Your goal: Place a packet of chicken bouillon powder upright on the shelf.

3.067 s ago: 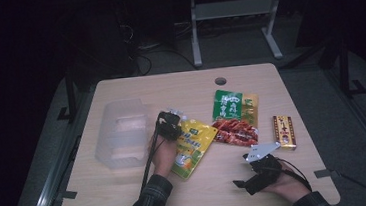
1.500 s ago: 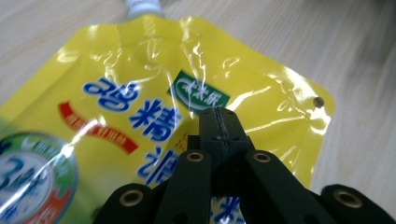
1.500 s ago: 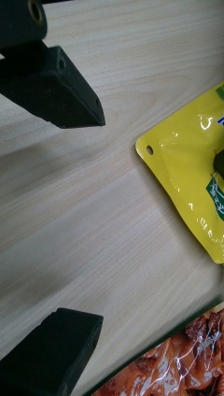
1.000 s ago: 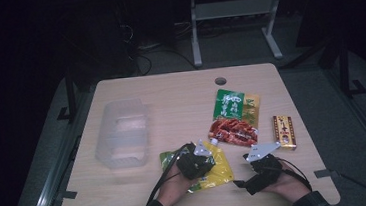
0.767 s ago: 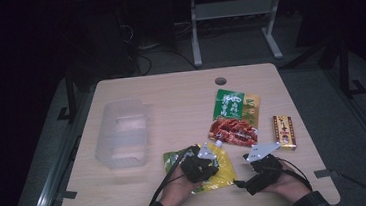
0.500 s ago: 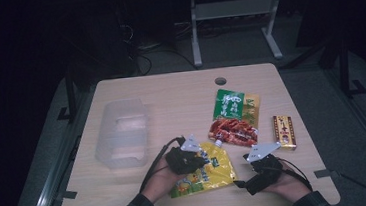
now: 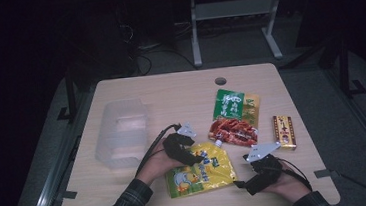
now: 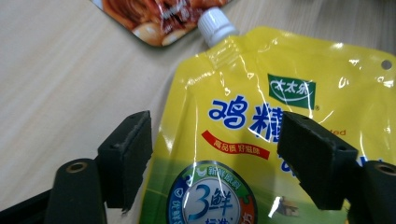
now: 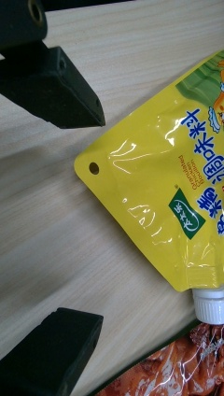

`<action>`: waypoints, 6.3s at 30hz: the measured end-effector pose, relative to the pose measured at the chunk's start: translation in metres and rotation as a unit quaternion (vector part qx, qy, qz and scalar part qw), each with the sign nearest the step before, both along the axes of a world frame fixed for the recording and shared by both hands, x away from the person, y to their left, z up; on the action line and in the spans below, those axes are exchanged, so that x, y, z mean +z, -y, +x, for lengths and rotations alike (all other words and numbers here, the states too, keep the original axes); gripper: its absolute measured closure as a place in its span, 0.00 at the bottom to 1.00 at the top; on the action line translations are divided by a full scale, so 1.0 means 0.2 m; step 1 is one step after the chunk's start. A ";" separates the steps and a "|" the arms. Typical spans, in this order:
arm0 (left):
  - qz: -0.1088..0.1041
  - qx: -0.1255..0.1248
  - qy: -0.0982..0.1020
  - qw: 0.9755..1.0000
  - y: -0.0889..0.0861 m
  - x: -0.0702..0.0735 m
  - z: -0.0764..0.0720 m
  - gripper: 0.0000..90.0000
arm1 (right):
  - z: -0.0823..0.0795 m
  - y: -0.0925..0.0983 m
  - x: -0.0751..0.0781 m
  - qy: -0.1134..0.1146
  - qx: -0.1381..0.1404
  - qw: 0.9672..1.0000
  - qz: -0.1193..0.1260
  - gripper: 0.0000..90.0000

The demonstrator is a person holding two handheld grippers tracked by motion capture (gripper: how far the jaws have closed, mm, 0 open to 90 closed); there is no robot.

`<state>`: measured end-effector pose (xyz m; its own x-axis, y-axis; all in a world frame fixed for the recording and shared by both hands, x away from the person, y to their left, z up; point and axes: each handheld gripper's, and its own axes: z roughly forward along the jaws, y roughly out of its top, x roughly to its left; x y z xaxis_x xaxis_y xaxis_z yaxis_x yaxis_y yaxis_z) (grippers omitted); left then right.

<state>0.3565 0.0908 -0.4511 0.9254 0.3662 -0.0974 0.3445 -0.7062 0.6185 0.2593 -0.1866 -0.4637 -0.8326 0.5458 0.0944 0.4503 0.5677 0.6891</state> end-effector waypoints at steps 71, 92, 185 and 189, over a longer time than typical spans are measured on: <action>-0.206 0.089 0.024 0.974 -0.22 0.22 -0.07 0.98 | 0.12 -0.17 0.08 -0.034 -0.008 0.979 0.202 0.65; -0.201 0.080 0.038 0.976 -0.23 0.25 -0.11 0.96 | 0.15 -0.13 0.21 -0.013 0.025 0.984 0.174 1.00; -0.055 0.079 0.052 0.994 -0.57 0.09 -0.69 0.23 | 0.35 -0.56 0.72 0.064 0.093 0.989 0.093 1.00; -0.048 0.072 0.050 0.995 -0.57 0.07 -0.68 0.23 | 0.38 -0.61 0.75 0.067 0.101 0.988 0.097 1.00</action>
